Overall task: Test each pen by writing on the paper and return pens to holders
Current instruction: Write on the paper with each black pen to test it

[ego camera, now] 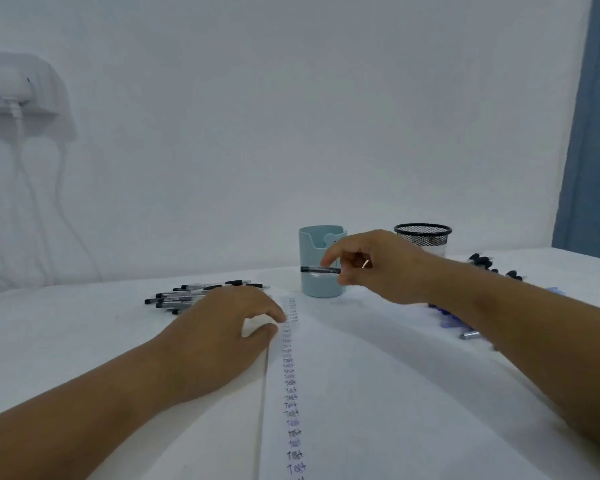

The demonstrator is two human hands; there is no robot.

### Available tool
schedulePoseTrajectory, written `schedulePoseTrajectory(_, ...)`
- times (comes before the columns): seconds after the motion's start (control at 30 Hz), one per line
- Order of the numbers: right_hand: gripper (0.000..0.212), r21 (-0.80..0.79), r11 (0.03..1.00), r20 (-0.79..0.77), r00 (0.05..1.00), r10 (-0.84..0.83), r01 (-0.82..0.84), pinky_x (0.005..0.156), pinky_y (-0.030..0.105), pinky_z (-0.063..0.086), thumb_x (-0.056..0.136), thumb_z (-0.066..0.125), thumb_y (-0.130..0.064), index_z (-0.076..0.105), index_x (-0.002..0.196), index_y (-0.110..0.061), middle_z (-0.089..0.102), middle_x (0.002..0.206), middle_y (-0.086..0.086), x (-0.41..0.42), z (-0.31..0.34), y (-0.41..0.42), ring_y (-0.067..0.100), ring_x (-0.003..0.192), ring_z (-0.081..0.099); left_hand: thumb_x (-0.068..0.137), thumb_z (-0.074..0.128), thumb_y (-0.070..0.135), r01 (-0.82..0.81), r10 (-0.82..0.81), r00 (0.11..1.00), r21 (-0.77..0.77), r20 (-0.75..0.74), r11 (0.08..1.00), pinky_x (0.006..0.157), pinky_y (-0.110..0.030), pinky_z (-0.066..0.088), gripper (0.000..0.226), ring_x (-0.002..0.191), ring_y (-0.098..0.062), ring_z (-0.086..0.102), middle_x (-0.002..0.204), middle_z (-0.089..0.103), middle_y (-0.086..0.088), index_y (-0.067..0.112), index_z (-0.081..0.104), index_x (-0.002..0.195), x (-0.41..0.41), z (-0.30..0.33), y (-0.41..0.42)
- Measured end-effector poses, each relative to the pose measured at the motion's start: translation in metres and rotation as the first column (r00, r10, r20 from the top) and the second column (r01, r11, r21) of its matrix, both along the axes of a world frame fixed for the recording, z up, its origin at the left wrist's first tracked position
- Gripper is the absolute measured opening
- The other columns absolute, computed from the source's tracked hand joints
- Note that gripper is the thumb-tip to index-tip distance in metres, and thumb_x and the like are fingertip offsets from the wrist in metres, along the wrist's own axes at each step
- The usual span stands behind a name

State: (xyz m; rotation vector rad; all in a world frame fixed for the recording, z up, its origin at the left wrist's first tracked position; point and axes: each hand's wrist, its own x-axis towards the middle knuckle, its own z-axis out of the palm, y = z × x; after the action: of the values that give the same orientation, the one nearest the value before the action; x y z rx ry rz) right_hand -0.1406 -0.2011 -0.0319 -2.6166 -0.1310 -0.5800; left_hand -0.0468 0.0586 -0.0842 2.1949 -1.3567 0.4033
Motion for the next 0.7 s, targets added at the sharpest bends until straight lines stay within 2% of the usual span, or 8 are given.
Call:
schedulePoseTrajectory(0.1,0.016,-0.168,0.976,-0.042,0.988,-0.146,0.137,0.067,0.016,0.044,0.09,0.074,-0.017,0.076,0.098,-0.031,0.066,0.078,-0.009,-0.013,0.023,-0.026,0.003,0.07,0.056,0.095,0.06,0.039,0.019,-0.021,0.995,0.021,0.097,1.0,0.094,0.001,0.028,0.013,0.118,0.016,0.042,0.116,0.054,0.041,0.048,0.065,0.102,-0.006,-0.002,-0.002)
schedulePoseTrajectory(0.2,0.018,-0.254,0.941,-0.11,0.959,-0.26,0.225,0.079,0.022,0.051,0.088,0.074,-0.012,0.078,0.099,-0.025,0.073,0.085,-0.008,-0.024,0.036,-0.057,0.004,0.083,0.066,0.094,0.05,0.055,0.036,-0.048,0.987,0.08,0.154,0.996,0.097,-0.008,0.036,0.017,0.116,0.014,0.046,0.115,0.054,0.041,0.051,0.064,0.103,-0.006,-0.006,-0.008)
schedulePoseTrajectory(0.23,0.021,-0.249,0.934,-0.117,0.949,-0.293,0.258,0.079,0.024,0.051,0.087,0.074,-0.008,0.078,0.099,-0.024,0.074,0.083,-0.009,-0.029,0.039,-0.067,-0.001,0.082,0.066,0.094,0.042,0.062,0.04,-0.057,0.984,0.104,0.17,0.994,0.097,-0.015,0.041,0.026,0.115,0.011,0.049,0.113,0.056,0.038,0.052,0.063,0.106,-0.001,-0.01,-0.012)
schedulePoseTrajectory(0.3,0.027,-0.236,0.916,-0.124,0.925,-0.359,0.324,0.07,0.023,0.048,0.086,0.069,0.001,0.077,0.097,-0.023,0.073,0.073,-0.011,-0.039,0.043,-0.085,-0.012,0.066,0.061,0.094,0.033,0.069,-0.001,-0.024,0.984,0.141,0.177,0.99,0.095,-0.025,0.046,0.037,0.114,0.006,0.052,0.116,0.056,0.034,0.054,0.06,0.115,0.015,-0.019,-0.019)
schedulePoseTrajectory(0.37,0.031,-0.219,0.898,-0.121,0.902,-0.414,0.383,0.066,0.024,0.05,0.084,0.067,0.003,0.076,0.09,-0.026,0.073,0.071,-0.01,-0.047,0.046,-0.101,-0.007,0.062,0.062,0.095,0.036,0.07,-0.053,0.018,0.981,0.176,0.194,0.983,0.096,-0.027,0.047,0.035,0.117,0.005,0.051,0.123,0.054,0.032,0.057,0.055,0.121,0.038,-0.032,-0.024)
schedulePoseTrajectory(0.47,0.037,-0.193,0.882,-0.139,0.878,-0.459,0.431,0.066,0.026,0.054,0.083,0.067,0.006,0.074,0.076,-0.03,0.076,0.08,-0.004,-0.054,0.043,-0.117,0.001,0.073,0.071,0.094,0.038,0.072,-0.107,0.062,0.973,0.197,0.221,0.975,0.097,-0.025,0.047,0.04,0.123,0.006,0.048,0.133,0.05,0.031,0.059,0.048,0.13,0.064,-0.044,-0.026)
schedulePoseTrajectory(0.6,0.038,-0.194,0.866,-0.186,0.849,-0.494,0.461,0.044,0.012,0.042,0.085,0.056,0.012,0.078,0.091,-0.018,0.072,0.078,0.001,-0.056,0.033,-0.12,-0.003,0.055,0.063,0.093,0.039,0.074,-0.126,0.084,0.974,0.194,0.211,0.973,0.098,-0.023,0.047,0.043,0.124,0.007,0.048,0.136,0.048,0.033,0.059,0.047,0.132,0.073,-0.045,-0.027)
schedulePoseTrajectory(0.7,0.045,-0.188,0.876,-0.19,0.859,-0.476,0.444,0.046,0.012,0.041,0.083,0.048,0.016,0.076,0.098,-0.016,0.066,0.08,-0.006,-0.054,0.03,-0.119,0.007,0.07,0.062,0.091,0.041,0.076,-0.131,0.098,0.977,0.168,0.192,0.977,0.096,-0.026,0.049,0.041,0.12,0.006,0.051,0.131,0.052,0.033,0.06,0.05,0.128,0.07,-0.042,-0.026)
